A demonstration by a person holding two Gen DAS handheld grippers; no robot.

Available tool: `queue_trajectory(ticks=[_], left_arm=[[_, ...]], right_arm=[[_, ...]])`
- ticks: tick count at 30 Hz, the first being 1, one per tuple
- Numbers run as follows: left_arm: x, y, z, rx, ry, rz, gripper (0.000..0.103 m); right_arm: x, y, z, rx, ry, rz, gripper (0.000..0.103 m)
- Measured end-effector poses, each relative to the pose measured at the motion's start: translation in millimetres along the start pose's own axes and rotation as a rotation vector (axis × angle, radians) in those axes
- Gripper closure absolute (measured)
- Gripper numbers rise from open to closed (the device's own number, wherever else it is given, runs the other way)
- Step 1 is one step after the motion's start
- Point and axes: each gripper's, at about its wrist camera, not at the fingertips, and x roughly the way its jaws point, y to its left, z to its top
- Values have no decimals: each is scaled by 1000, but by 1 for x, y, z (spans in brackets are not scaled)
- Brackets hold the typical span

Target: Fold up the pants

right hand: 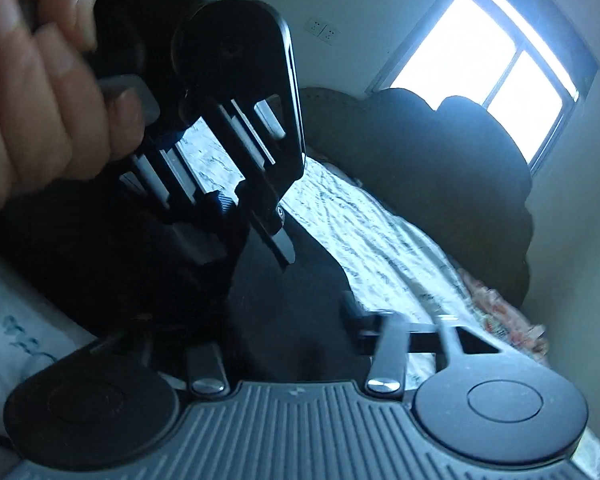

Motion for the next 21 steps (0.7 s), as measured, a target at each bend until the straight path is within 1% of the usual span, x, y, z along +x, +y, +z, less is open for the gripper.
queue_trajectory(ticks=[3, 4, 9, 16, 21], left_arm=[[-12, -8, -1, 78, -34, 34, 90], [-18, -12, 0, 110, -47, 50, 90], [-46, -21, -1, 267, -92, 148, 90], [-83, -10, -5, 374, -126, 251, 89], [-110, 6, -5, 419, -156, 348, 89]], right_arm=[[-3, -4, 8, 57, -8, 39, 90], [-2, -5, 11, 68, -16, 50, 91], [-7, 2, 26, 116, -56, 129, 91], [-8, 10, 41, 225, -85, 294, 91], [-5, 29, 55, 224, -104, 388, 91]])
